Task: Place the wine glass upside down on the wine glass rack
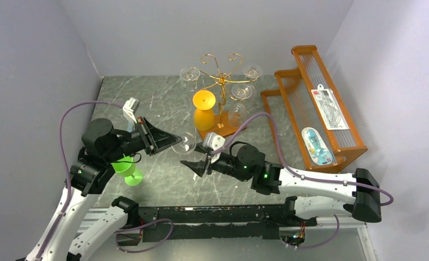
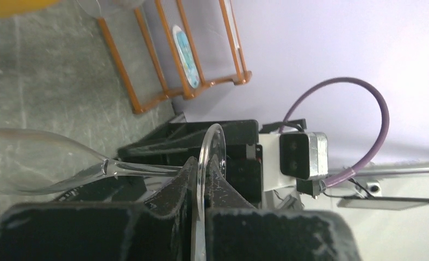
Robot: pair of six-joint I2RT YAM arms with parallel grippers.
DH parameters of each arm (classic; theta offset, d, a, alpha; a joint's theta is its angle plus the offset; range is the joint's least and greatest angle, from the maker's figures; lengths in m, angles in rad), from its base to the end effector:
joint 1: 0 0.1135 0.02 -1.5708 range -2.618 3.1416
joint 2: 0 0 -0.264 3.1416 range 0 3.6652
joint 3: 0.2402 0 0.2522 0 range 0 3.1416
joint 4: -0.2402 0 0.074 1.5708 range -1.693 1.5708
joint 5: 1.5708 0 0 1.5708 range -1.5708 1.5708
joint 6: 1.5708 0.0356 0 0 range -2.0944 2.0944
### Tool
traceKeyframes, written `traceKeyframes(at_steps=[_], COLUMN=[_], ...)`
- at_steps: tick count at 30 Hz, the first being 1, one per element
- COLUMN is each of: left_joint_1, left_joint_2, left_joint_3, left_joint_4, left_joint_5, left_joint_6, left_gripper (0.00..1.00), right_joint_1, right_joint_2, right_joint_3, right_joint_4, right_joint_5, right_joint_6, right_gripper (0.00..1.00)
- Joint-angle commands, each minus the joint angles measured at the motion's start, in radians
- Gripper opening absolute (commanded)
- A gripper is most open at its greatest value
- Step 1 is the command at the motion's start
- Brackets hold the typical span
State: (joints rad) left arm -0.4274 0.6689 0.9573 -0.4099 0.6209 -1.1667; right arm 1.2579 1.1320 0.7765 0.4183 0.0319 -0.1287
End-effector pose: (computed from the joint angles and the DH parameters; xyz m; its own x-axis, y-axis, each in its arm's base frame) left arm 0.1123 -0.0739 0.3919 -0.8366 -0.4407 -0.3255 0.2378 0.2431 -0.9404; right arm 0.0835 0.2544 0.3304 0.1399 0.0158 -0.9900 -0.9309 0.3428 -0.1261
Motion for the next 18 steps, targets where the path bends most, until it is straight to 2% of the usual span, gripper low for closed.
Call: traceKeyframes(at_steps=[1,3,6,10,15,18], left_joint_1=[0.001,0.001,0.001,0.002,0.003,0.003], left_joint_2=[0.022,0.046,0.111,0.214,0.339,0.416], left_joint_3=[0.119,0.155,0.221,0.341,0.536,0.63], left_joint_4=[-0.097,-0.112,-0.113,-0.112,-0.123,-0.109], left_joint_5=[-0.139,-0.194,-0.263,-0.386,-0.609,-0.671], left_joint_6=[0.135,0.172,0.226,0.319,0.449,0.501], left_gripper=[0.05,0.05,0.05,0.05,0.05,0.05], right_joint_1=[0.003,0.004,0.003,0.003,0.003,0.004], right_joint_2=[-0.089,-0.142,-0.236,-0.335,-0.42,-0.446], right_joint_3=[-0.031,-0.056,-0.083,-0.082,-0.068,-0.053], right_joint_4=[0.002,-0.01,-0.049,-0.134,-0.191,-0.218], right_joint_5=[-0.012,-0.015,0.006,0.045,0.082,0.111], right_joint_6=[0.083,0.108,0.127,0.184,0.213,0.226], right_gripper=[0.61,0.67,0.69,0.69,0.69,0.69])
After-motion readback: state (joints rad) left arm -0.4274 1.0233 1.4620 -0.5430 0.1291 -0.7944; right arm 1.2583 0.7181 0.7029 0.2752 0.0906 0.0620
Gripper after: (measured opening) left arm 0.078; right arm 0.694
